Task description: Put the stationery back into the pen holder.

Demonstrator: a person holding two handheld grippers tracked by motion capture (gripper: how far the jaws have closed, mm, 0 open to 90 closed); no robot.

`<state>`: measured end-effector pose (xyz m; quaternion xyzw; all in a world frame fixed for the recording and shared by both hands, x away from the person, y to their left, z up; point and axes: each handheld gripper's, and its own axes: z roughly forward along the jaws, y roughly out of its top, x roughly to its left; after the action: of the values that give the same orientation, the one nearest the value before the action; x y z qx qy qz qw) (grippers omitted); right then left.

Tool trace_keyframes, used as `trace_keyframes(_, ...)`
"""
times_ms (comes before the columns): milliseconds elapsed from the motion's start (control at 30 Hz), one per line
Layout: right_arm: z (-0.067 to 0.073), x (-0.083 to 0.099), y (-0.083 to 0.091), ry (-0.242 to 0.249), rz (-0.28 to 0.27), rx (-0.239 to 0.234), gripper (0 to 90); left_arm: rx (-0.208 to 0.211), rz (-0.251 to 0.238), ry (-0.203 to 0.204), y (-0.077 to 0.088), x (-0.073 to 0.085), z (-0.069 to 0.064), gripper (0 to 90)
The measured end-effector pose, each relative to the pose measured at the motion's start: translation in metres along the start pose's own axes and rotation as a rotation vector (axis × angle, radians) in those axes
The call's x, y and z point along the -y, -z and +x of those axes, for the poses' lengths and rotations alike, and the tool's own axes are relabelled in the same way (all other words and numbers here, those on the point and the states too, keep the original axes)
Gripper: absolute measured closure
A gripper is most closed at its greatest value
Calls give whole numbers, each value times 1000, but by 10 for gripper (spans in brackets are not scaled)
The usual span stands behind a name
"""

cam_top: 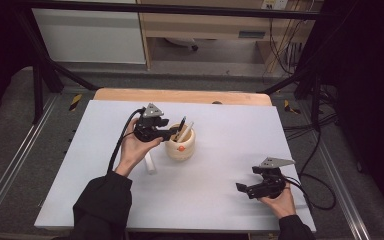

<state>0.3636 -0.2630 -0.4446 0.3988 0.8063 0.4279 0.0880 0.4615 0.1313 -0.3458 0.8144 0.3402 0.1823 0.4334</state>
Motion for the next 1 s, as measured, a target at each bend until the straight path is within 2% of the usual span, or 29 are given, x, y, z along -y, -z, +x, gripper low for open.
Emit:
trace_keyframes(67,1,0,1,-1,-6,1,7,1,11,-3,6,3,0,428)
trace_keyframes(167,1,0,1,-3,-5,-1,7,18,20,16,12,11,1,368)
trace_keyframes(200,1,0,1,-6,-5,-1,7,17,30,8,14,14,1,351)
trace_keyframes(300,1,0,1,-3,-7,0,7,-4,50,-1,19,23,2,285)
trace_keyframes(533,1,1,0,-6,-4,2,7,-23,66,25,31,44,7,171)
trace_keyframes(600,1,1,0,-6,-2,2,7,-36,70,22,34,49,8,140)
trace_keyframes(767,1,1,0,-4,1,3,7,-55,81,20,43,61,10,95)
trace_keyframes(1000,2,1,0,-5,0,5,7,-43,90,30,51,81,11,62)
